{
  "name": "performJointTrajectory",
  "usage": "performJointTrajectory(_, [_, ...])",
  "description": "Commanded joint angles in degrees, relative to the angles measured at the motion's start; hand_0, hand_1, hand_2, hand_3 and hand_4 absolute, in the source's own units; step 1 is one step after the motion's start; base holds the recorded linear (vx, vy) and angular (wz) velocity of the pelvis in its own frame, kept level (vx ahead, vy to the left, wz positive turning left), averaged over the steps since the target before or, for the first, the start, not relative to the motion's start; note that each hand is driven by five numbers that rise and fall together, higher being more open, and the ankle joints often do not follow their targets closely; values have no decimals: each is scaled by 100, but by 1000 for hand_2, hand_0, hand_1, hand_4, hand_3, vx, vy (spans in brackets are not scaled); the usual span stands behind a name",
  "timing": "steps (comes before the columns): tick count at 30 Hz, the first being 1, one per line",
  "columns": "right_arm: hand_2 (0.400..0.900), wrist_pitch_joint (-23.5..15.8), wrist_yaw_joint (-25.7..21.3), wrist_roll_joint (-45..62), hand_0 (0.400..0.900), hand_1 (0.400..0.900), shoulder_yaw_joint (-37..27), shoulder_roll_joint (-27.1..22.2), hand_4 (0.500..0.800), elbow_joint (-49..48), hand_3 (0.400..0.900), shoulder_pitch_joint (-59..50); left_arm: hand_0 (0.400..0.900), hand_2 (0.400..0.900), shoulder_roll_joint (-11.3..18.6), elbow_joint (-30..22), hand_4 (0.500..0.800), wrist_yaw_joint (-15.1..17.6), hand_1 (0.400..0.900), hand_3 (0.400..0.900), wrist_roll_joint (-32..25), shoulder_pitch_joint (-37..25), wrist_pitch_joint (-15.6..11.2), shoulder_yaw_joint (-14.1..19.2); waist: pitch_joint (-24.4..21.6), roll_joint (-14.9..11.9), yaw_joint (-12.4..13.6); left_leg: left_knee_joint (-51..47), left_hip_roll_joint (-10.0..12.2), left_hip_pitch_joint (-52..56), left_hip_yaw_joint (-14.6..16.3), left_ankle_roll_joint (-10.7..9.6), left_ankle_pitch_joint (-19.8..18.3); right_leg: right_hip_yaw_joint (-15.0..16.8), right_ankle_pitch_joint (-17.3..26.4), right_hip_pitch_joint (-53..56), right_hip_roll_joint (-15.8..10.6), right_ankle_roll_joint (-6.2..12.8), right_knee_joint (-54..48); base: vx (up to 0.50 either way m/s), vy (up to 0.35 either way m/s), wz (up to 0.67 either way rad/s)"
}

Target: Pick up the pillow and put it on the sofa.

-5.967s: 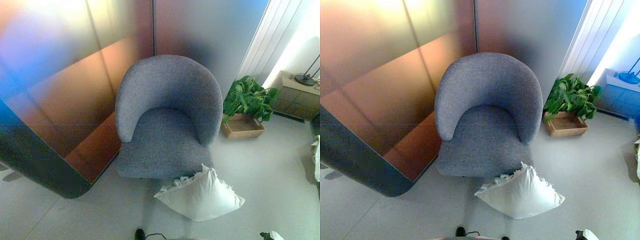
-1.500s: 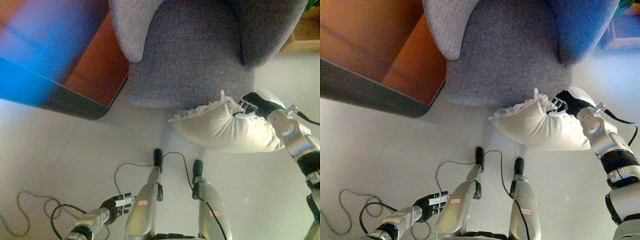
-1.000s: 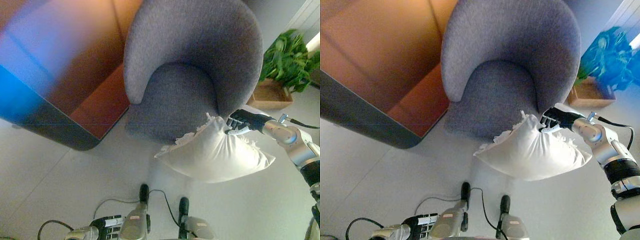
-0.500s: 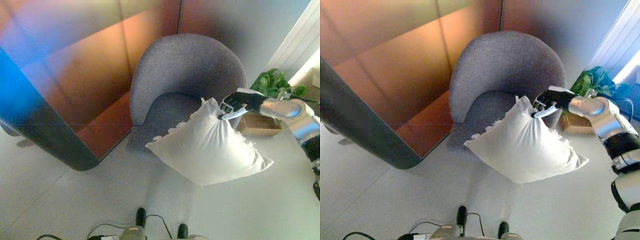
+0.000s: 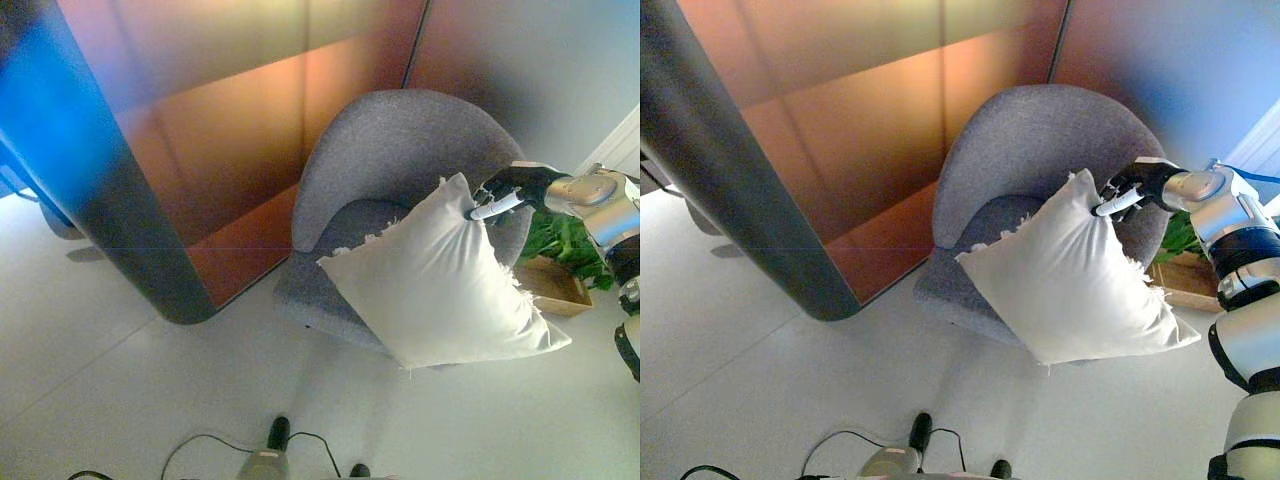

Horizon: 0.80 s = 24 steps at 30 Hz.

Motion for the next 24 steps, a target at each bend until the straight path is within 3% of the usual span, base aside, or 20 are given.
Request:
performJointTrajectory(1, [400, 39, -938, 262, 400, 400, 150, -416, 500, 268, 400, -2160, 900, 900, 329, 369, 800, -175, 900, 900, -116, 161, 261, -379, -40, -371, 266, -38, 38, 384, 140, -94, -866, 98, 354, -331, -51, 231, -11, -67, 0, 10])
performJointTrajectory(7, [400, 299, -1052, 169, 400, 400, 535, -601, 500, 581, 400, -2550, 900, 900, 423, 243, 800, -165, 900, 900, -323, 204, 220, -438, 106, -396, 330, -38, 53, 273, 90, -83, -846, 59, 378, -414, -69, 244, -11, -17, 3, 6])
performJointTrajectory(11, [400, 255, -1273, -13, 400, 400, 807, -645, 500, 921, 400, -2826, 900, 900, 460, 222, 800, -207, 900, 900, -434, 165, 134, -491, 181, -382, 359, -38, 49, 160, 72, -71, -842, 41, 379, -515, -82, 247, -11, -55, 4, 1])
performJointTrajectory(16, [400, 300, -990, -403, 400, 400, 1077, -814, 500, 1069, 400, -2974, 900, 900, 457, 163, 800, -202, 900, 900, -548, 230, 85, -481, 172, -359, 346, -38, 40, 108, 67, -71, -846, 53, 363, -570, -103, 254, -11, -24, 7, 0])
performJointTrajectory(17, [616, 382, -985, -388, 616, 616, 1121, -831, 629, 1104, 616, -2968, 900, 900, 465, 160, 800, -206, 900, 900, -551, 255, 76, -476, 156, -359, 348, -38, 44, 115, 74, -75, -847, 52, 357, -564, -110, 257, -11, 0, 0, 0])
performJointTrajectory(18, [900, 412, -973, -338, 900, 900, 1121, -838, 800, 1124, 900, -2950, 900, 900, 468, 164, 800, -217, 900, 900, -550, 271, 59, -470, 146, -359, 349, -38, 48, 119, 80, -80, -848, 52, 355, -560, -115, 258, -11, 0, 0, 0])
performJointTrajectory(24, [900, 246, -801, -377, 900, 900, 1075, -871, 800, 1297, 900, -2839, 900, 900, 519, 200, 800, -346, 900, 900, -462, 303, -51, -457, 114, -335, 356, -38, 48, 141, 88, -81, -865, 43, 344, -557, -127, 252, -11, -6, 0, -1])
